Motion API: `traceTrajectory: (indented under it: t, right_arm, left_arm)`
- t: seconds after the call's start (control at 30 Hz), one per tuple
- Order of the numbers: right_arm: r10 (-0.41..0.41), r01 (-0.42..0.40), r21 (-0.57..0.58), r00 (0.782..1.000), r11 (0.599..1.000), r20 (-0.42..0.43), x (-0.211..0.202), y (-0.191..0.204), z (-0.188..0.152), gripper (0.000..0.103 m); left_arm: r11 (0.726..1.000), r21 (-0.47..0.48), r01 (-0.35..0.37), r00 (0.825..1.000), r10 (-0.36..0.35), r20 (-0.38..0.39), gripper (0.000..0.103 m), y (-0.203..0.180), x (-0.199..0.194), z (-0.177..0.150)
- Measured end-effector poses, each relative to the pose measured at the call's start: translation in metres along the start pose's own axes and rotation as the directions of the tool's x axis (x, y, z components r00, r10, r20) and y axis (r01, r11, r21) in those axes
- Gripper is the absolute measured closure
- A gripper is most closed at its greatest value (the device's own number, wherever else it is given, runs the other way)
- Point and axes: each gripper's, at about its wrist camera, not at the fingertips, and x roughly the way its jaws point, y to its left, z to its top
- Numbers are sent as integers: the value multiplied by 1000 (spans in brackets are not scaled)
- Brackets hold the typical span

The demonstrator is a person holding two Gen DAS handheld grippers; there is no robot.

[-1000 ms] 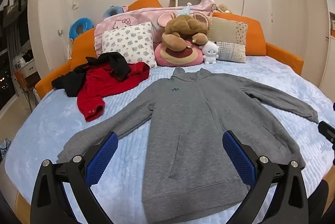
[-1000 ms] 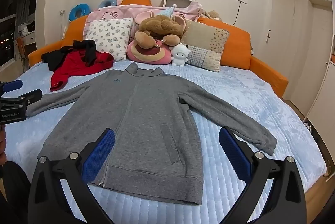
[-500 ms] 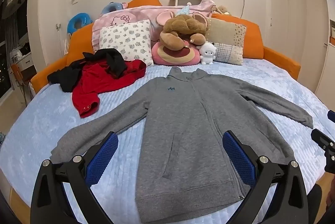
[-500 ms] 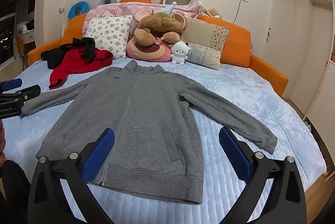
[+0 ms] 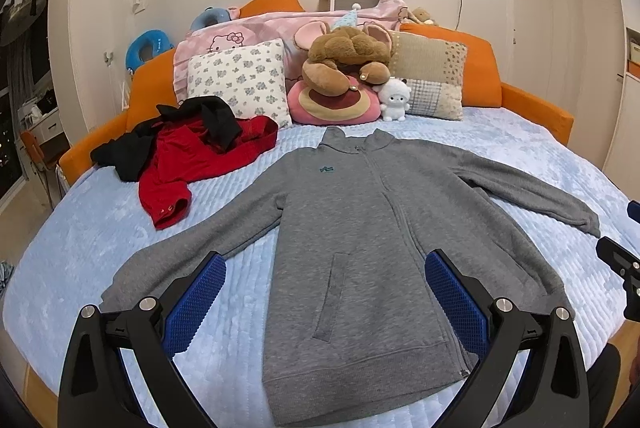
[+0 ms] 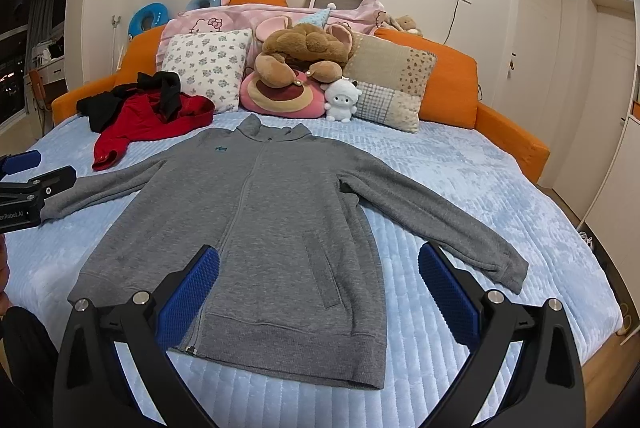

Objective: Fold large clothes

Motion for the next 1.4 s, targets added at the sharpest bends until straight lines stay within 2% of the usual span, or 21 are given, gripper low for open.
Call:
traceTrajectory:
  t: [1.4]
  right_arm:
    - [4, -4, -6, 1000, 1000, -8, -1, 6, -2, 4]
  left_arm:
    - [1000, 14, 16, 1000, -16, 8, 2, -4, -3, 1]
